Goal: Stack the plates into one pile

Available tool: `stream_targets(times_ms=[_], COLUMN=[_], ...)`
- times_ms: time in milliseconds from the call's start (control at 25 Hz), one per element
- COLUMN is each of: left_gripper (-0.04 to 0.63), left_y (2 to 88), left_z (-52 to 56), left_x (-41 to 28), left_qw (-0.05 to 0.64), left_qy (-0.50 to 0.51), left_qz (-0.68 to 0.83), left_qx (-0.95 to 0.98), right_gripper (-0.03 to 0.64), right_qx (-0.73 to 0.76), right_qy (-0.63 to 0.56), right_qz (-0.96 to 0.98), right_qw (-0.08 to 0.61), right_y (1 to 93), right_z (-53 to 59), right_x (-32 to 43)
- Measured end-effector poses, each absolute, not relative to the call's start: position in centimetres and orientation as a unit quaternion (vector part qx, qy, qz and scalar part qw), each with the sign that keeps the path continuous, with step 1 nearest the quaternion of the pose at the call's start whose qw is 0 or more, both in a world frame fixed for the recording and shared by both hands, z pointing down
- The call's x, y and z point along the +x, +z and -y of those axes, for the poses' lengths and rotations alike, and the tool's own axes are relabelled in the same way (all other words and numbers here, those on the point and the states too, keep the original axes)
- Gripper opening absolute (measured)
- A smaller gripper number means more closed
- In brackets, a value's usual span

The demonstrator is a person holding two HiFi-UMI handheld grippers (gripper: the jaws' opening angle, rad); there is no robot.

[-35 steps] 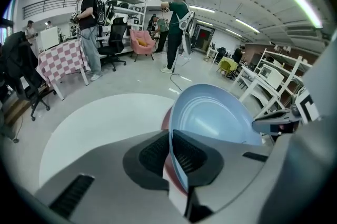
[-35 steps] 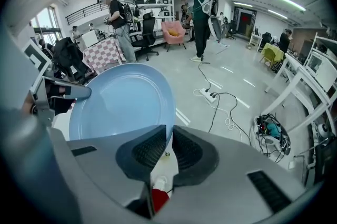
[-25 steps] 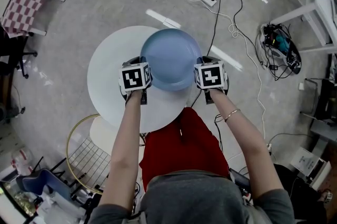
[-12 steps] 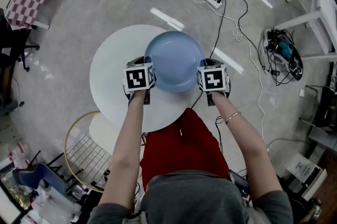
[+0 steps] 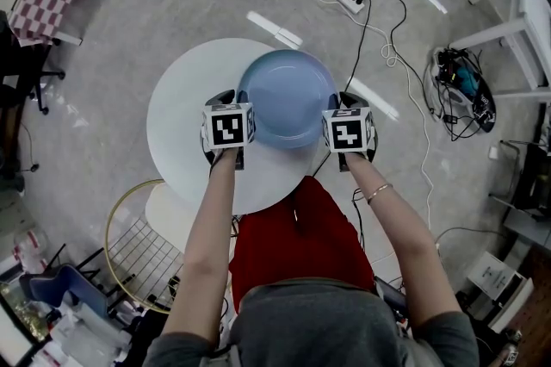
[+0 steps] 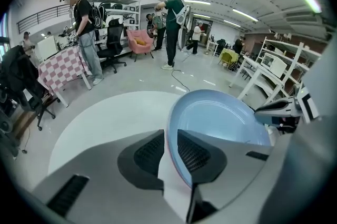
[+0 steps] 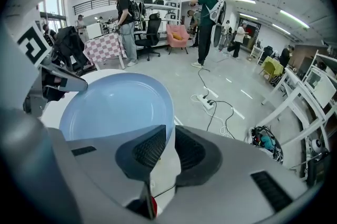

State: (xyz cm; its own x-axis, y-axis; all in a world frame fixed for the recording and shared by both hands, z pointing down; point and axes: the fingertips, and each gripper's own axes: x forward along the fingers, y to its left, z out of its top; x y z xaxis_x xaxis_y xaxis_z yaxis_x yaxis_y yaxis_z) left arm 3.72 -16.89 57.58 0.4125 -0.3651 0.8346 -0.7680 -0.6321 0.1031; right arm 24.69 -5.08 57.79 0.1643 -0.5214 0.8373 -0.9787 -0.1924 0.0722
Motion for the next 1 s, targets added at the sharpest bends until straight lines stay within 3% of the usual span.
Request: stream_targets(times_ms=[400, 1000], left_gripper=[0.071, 0.017], left_y=[56.3, 50.6], left_z=[17.6, 17.1], left_x=[2.8, 4.1], left_qw=[0.242, 0.218], left_qy=[0.382, 0.289], left_qz=[0.373, 0.371], left_qx=[0.81, 0.855], right_gripper=[0.054, 0.052], right_qx=[0.714, 0.721], right_qy=[0.306, 0.271], right_qz=[0.55, 0.605], right_qw=[0.306, 0.201], right_y=[56.1, 49.5], right_z=[5.5, 6.7], right_x=[25.6, 23.3])
